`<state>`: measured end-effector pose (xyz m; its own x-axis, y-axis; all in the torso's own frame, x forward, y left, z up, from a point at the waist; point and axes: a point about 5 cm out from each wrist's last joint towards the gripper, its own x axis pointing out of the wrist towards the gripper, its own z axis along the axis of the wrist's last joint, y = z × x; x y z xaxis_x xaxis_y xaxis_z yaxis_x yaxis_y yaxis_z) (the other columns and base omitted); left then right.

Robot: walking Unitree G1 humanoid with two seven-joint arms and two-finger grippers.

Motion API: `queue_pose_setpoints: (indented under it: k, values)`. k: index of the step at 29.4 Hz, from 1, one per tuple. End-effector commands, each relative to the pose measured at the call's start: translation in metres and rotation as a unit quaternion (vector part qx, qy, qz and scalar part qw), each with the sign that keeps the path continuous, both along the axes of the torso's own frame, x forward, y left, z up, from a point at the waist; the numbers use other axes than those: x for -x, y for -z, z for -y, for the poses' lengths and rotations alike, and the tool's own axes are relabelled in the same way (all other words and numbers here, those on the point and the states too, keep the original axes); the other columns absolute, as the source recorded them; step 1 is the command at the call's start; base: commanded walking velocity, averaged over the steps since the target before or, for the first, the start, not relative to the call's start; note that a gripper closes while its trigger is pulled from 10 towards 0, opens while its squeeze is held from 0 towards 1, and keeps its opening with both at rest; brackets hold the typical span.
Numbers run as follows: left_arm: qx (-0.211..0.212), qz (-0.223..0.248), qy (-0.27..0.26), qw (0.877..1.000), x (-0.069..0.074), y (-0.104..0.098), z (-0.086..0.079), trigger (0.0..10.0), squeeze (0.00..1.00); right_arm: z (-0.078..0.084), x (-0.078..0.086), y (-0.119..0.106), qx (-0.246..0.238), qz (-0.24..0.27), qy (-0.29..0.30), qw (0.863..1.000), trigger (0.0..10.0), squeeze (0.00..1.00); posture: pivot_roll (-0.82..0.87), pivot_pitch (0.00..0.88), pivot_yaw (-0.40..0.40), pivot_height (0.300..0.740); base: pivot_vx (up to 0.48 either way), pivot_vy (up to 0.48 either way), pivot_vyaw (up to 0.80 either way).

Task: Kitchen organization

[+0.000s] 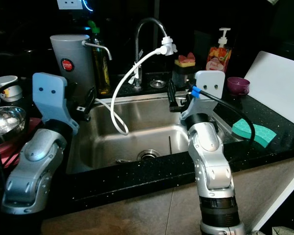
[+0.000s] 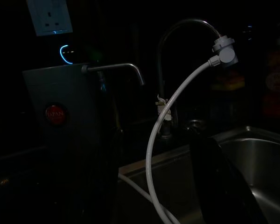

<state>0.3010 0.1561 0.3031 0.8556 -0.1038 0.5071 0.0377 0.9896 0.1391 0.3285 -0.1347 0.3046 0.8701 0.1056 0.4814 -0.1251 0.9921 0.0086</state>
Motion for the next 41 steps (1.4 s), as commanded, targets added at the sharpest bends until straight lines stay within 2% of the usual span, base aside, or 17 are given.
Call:
queue_pose_setpoints:
  k: [1, 41]
  values:
    - [0.001, -0.001, 0.008, 1.0, 0.0007, 0.0016, 0.0038, 10.0, 0.0, 0.0003, 0.0005, -0.0003, -0.004, 0.001, -0.003, 1.0, 10.0, 0.0, 0.07, 0.052, -0.051, 0.74, 0.0, 0.0, 0.0]
    - [0.0, -0.004, 0.008, 1.0, 0.0008, 0.0017, 0.0043, 10.0, 0.0, 0.0003, 0.0005, 0.0023, -0.008, -0.005, 0.0, 1.0, 10.0, 0.0, 0.07, 0.067, -0.047, 0.74, 0.0, 0.0, 0.0]
